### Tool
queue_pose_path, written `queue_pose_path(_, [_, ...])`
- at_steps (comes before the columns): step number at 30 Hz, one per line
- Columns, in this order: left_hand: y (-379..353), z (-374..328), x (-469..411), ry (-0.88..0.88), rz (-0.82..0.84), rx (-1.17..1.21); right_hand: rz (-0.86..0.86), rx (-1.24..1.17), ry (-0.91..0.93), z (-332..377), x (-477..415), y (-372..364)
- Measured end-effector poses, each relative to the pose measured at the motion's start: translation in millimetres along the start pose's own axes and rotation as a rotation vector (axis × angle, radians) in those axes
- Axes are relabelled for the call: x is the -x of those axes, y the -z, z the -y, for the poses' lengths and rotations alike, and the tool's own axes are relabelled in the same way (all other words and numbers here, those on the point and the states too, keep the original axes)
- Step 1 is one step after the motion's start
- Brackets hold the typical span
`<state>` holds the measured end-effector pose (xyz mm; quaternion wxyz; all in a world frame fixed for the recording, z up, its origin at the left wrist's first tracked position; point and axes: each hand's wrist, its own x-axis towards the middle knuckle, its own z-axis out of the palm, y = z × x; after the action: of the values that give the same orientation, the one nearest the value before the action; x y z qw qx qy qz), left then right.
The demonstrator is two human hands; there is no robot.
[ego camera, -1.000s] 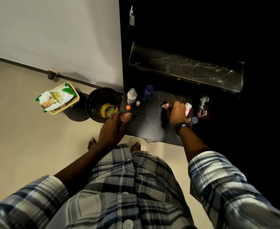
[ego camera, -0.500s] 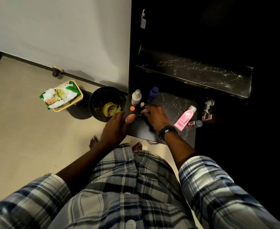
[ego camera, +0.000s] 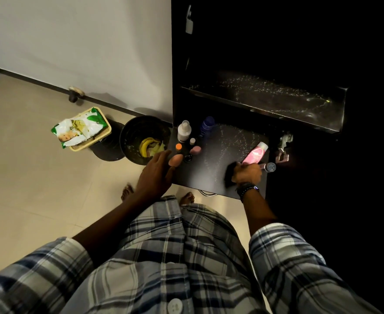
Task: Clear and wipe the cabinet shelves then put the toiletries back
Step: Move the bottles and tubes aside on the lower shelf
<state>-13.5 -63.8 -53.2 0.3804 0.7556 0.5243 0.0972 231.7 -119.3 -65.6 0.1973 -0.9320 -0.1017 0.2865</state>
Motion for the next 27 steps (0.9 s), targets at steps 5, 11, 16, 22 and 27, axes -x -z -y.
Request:
queue_pose_path(5, [-3.6,-1.7,-5.6,0.002,0.004,-0.027,0.102,-0.278,-0.226,-62.9,-75.6,-41.3])
queue_pose_path(11, [-2.7,-2.2,-6.3,0.004,-0.007,-0.029,0.081,-0.292,-0.326,-106.3,-141.1,-92.5])
queue_pose_path(16, [-3.0,-4.6,-5.3,-0.006,-0.017,-0.029,0.126,-0.271,-0.241,-55.3,-82.0,-61.0])
queue_pose_path(22, [-3.8,-3.5,-4.0,-0.028,-0.019,-0.035,0.234,-0.393,-0.107,-25.6,-49.2,-68.4])
queue_pose_path(27, [-3.6,-4.4,-4.4,-0.044,-0.020,-0.035,0.421,-0.296,-0.012,-13.7,-21.1,-74.2])
